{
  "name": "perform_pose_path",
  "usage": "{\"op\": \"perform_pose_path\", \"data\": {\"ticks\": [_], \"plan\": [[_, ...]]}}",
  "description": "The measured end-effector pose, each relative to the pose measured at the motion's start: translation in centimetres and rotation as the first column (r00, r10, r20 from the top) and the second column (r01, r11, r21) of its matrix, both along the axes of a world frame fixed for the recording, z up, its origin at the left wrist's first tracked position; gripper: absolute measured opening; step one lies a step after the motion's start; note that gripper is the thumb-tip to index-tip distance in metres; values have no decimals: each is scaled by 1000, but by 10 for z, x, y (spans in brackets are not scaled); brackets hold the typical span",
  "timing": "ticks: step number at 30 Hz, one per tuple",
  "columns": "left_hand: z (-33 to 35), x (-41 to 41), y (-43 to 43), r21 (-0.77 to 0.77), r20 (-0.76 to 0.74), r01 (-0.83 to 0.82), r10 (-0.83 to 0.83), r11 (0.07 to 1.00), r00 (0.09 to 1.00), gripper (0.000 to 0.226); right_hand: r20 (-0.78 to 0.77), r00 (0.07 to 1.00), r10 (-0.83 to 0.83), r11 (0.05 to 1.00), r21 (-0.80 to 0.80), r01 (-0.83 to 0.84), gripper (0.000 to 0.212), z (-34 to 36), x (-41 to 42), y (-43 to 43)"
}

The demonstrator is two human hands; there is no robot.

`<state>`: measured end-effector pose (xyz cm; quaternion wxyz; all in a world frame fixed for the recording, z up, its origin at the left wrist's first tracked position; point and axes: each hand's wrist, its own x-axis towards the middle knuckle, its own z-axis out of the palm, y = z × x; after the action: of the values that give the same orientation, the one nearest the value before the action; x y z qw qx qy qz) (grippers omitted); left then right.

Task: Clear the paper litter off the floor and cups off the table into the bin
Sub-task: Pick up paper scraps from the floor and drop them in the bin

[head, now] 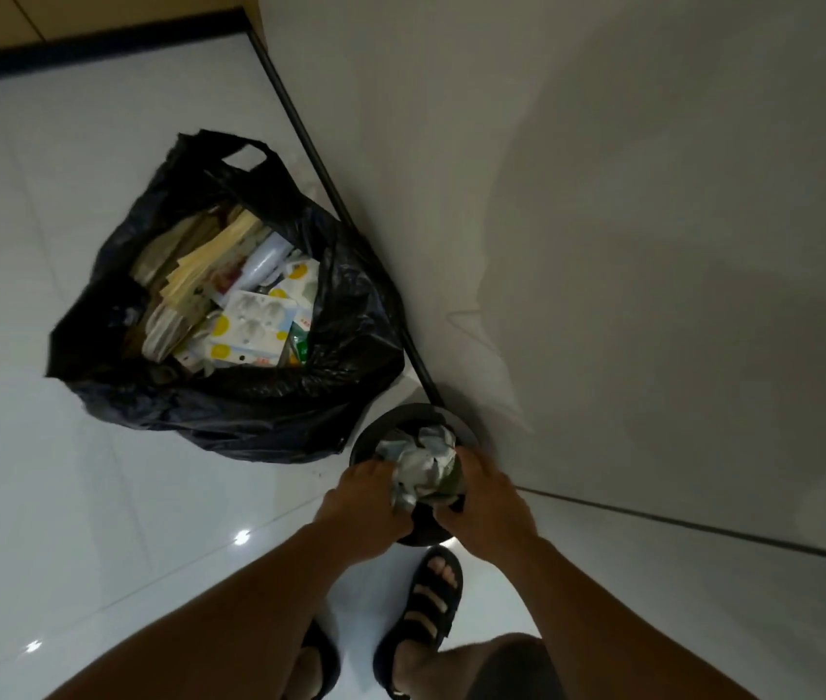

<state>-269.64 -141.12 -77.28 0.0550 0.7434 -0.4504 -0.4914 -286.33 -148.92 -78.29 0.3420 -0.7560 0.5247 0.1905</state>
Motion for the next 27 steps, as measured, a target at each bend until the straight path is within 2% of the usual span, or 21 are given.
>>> {"op": "perform_pose_path", "data": {"ticks": [3,8,12,15,21,27], "plan": [[58,4,0,-73,30,-7,10,997,1000,65,-4,1000,20,1000,-1,-20,80,59,5,6],[161,21,17,-155,124,-20,40,988,991,73,52,991,121,992,-34,-120,86,164,26,20],[237,33,52,-158,206,-66,98,985,974,75,70,958,279,960,-37,-277,87,236,45,34],[281,33,87,-146,267,-172,206,974,942,76,65,903,424,906,-46,-422,87,278,54,47],[340,9,164,-190,340,-443,482,876,808,72,-4,665,746,660,-120,-741,88,341,67,71],[373,-37,257,-180,399,-652,660,737,636,74,-56,371,927,356,-184,-916,85,393,83,128]]}}
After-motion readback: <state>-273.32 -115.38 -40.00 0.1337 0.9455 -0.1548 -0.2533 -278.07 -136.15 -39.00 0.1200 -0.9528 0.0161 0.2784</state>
